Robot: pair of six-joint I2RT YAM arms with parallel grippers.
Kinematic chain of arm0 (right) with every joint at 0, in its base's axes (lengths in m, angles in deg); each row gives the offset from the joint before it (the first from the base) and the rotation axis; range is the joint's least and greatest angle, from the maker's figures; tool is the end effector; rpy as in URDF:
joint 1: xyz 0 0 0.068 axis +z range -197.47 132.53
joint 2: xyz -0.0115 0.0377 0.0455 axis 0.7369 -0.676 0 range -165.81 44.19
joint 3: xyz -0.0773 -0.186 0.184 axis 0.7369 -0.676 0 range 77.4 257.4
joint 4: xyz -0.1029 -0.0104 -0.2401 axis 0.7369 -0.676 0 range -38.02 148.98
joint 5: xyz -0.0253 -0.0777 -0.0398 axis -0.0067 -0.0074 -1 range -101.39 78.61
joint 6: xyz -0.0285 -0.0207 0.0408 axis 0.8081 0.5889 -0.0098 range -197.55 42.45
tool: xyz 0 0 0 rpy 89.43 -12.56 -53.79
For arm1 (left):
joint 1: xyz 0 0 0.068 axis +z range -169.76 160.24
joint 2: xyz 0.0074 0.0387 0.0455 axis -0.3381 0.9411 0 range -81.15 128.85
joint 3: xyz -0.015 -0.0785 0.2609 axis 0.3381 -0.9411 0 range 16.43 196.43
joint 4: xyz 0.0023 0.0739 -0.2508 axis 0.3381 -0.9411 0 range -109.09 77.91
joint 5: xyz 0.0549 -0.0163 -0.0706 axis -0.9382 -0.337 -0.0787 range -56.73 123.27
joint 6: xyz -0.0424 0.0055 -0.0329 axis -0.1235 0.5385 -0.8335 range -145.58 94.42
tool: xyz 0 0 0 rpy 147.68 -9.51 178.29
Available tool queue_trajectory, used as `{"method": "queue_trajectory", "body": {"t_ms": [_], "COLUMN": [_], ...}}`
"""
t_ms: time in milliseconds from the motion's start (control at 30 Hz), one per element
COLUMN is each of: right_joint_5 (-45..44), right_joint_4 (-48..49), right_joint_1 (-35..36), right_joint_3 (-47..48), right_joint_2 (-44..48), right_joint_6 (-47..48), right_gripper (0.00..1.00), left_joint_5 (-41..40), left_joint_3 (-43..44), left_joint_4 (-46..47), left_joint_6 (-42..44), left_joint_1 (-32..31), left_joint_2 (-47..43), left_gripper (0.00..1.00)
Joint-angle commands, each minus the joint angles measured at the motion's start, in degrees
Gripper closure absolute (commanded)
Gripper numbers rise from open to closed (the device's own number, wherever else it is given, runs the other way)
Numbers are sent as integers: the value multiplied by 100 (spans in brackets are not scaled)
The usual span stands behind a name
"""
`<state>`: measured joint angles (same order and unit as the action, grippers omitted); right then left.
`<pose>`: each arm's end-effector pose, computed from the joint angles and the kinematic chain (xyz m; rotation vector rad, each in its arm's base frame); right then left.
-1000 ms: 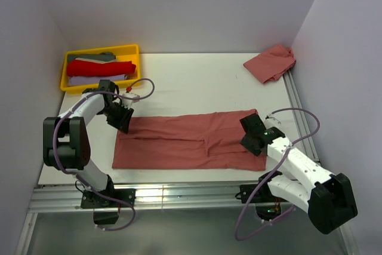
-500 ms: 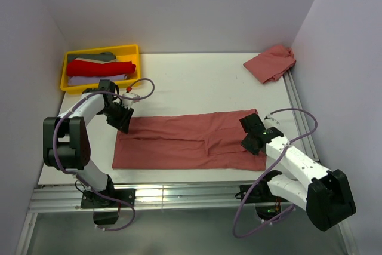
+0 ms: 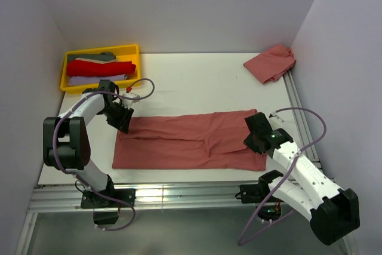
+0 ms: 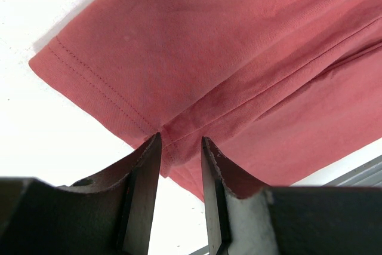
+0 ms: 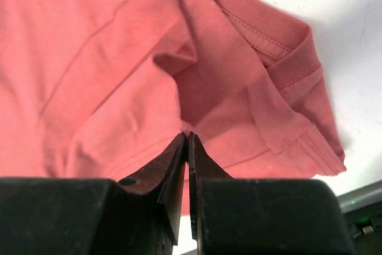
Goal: Roll the t-shirts
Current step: Fold the tshirt
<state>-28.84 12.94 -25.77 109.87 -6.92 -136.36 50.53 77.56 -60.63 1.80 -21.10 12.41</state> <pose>0.1449 0.0463 0.2000 0.9163 2.4467 0.0729 0.2920 -0.0174 0.1896 0.7523 2.7983 -0.3768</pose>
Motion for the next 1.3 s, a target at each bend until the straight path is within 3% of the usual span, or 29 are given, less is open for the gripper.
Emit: {"method": "queue_trajectory", "body": {"t_ms": [0,567,700,833,1033,1267], "right_joint_5": [5,190,268,269,49,58], "right_joint_4": [-590,-1776,-1689,-1584,-1355,-557], "right_joint_1": [-51,-130,-139,-130,-165,-1192], "right_joint_3": [304,717,586,436,848,1218], "right_joint_2": [224,243,189,251,357,-582], "right_joint_6": [97,308,308,247,229,1134], "right_gripper": [88,84,77,60,47,45], "left_joint_5": [120,138,155,138,164,234], "left_joint_3": [14,-13,-83,-127,66,435], "left_joint_4": [-51,-86,-68,-60,-59,-25], "left_joint_6": [127,259,259,224,66,-118], "left_joint_1": [-33,-33,-33,-24,90,336], "left_joint_2": [-163,-154,-163,-250,-558,-445], "left_gripper": [62,62,62,62,64,59]}}
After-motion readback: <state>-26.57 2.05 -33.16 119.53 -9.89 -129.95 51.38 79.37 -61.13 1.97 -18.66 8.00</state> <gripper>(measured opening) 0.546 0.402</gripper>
